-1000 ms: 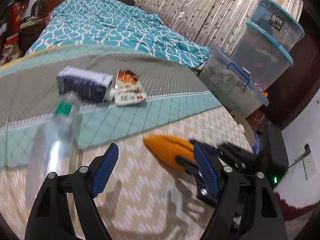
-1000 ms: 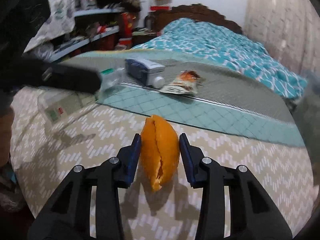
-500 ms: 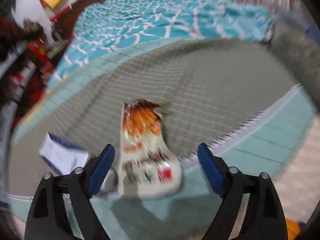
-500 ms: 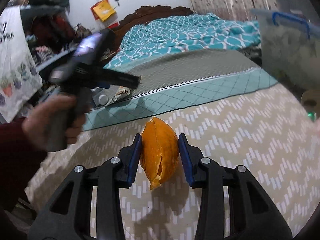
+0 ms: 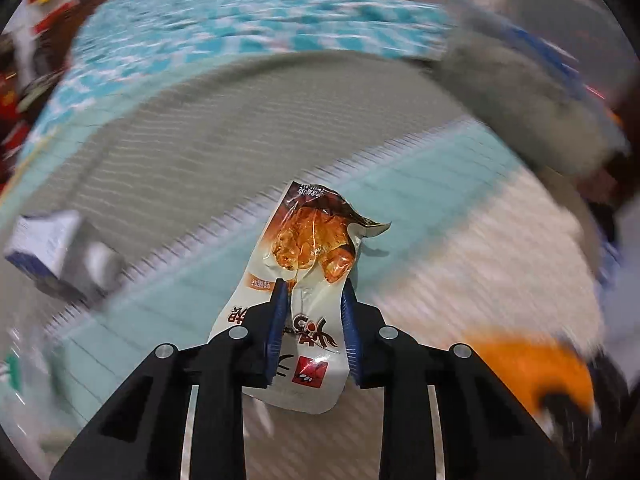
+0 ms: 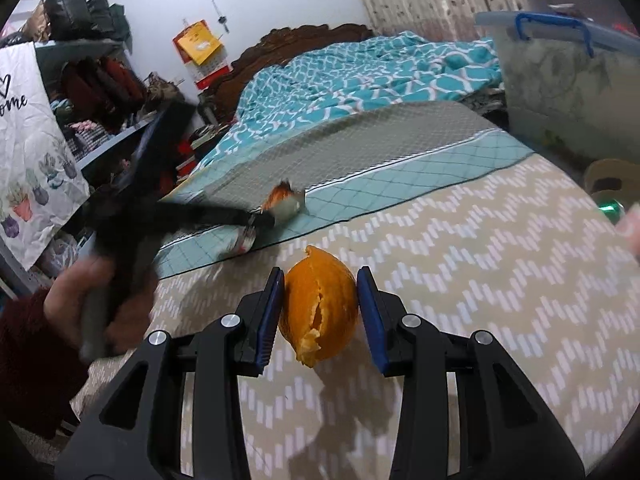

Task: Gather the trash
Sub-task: 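Grasp the orange peel half with right tool while left tool grasps the snack wrapper, then carry peel and wrapper to the beige bucket and open both tools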

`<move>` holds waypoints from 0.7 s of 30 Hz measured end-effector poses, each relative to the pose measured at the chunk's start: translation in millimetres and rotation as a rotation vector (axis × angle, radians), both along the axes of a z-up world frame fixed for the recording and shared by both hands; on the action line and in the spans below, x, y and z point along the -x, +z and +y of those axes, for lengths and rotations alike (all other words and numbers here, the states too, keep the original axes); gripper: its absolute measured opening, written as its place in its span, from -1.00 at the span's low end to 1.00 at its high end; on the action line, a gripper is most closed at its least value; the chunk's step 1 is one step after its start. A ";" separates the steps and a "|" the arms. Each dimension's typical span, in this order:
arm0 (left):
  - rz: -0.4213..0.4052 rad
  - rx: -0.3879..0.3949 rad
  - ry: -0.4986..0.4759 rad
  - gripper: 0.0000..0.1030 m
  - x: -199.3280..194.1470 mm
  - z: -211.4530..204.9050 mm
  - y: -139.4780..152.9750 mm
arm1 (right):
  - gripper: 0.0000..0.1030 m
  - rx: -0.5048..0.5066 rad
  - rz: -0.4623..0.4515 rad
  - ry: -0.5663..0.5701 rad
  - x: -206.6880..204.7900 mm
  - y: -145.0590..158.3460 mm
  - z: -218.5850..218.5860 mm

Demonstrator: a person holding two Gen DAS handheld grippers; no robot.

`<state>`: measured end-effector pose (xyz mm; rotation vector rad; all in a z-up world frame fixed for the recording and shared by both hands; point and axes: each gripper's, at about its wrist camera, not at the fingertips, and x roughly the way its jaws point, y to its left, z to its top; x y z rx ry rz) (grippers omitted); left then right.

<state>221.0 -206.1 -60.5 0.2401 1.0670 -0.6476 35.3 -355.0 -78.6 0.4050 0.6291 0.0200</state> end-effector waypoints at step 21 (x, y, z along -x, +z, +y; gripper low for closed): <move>-0.098 -0.108 -0.163 0.44 107.0 -4.2 -16.7 | 0.16 -0.001 0.029 -0.069 57.4 -17.8 -25.4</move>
